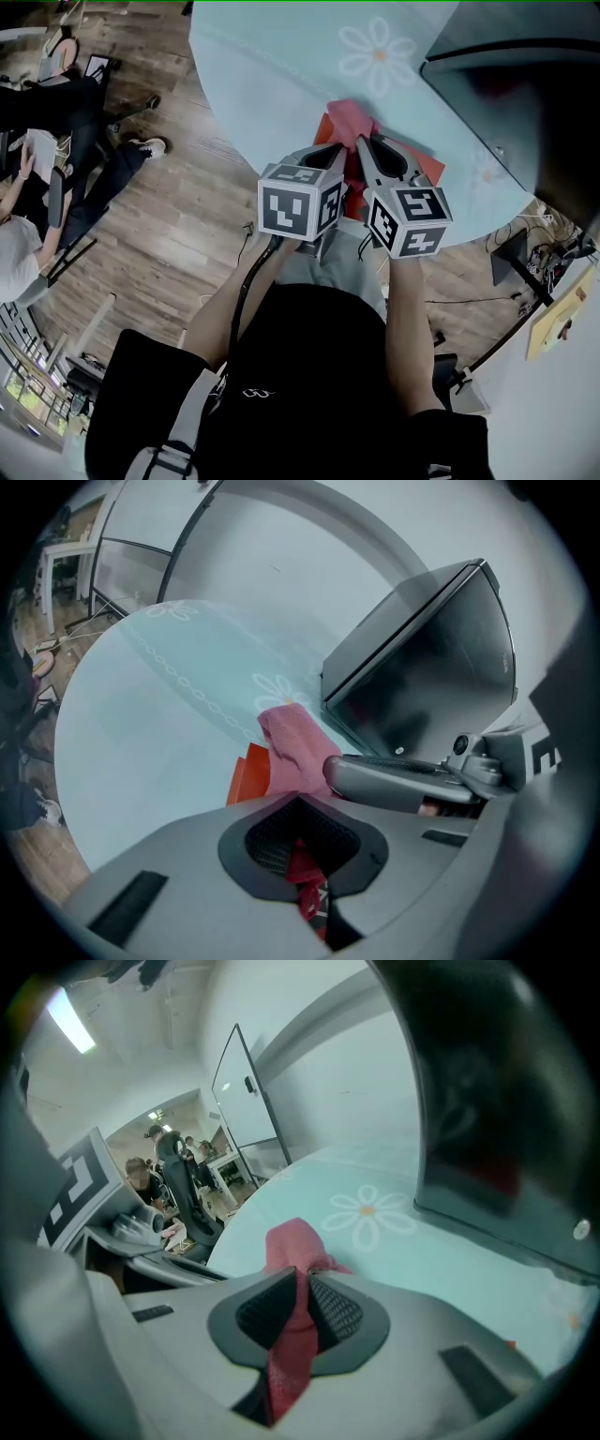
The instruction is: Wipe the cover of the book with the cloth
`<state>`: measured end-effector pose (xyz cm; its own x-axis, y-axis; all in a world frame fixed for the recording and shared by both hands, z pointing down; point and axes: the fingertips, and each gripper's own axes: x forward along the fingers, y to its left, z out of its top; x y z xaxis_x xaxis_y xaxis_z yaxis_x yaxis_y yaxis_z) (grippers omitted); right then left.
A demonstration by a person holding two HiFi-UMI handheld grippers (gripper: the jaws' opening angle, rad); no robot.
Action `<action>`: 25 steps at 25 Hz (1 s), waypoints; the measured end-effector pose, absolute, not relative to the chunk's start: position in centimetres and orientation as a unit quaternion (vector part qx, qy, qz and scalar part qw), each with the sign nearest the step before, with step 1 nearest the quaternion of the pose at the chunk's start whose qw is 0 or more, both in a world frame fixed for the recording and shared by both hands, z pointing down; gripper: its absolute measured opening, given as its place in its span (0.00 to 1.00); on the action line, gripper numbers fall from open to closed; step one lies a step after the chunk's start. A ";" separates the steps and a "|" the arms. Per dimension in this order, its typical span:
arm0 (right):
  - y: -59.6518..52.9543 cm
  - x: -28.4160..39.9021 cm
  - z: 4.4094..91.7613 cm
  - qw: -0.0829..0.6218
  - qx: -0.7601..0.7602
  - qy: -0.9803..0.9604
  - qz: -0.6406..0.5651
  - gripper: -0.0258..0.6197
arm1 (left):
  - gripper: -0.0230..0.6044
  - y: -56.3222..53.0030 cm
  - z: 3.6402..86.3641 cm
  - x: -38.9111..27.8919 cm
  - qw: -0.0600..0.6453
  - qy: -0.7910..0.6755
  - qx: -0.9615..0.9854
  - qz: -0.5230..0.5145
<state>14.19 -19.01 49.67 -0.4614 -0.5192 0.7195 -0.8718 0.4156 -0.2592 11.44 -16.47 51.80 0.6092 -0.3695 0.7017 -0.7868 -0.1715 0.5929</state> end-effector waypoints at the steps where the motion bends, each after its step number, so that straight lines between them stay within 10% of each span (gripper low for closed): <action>1: -18.9 14.3 49.7 0.280 0.437 -0.794 0.316 0.11 | 0.06 -16.3 51.9 11.6 0.512 -0.390 0.738 0.203; 25: -16.1 23.0 49.8 0.309 0.455 -0.787 0.281 0.11 | 0.06 -13.9 51.6 20.2 0.496 -0.362 0.755 0.229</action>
<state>22.98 -16.11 49.82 -0.3957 -0.5420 0.7414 -0.8892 0.4281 -0.1616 20.17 -13.87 51.61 0.6322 -0.3205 0.7054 -0.7747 -0.2461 0.5825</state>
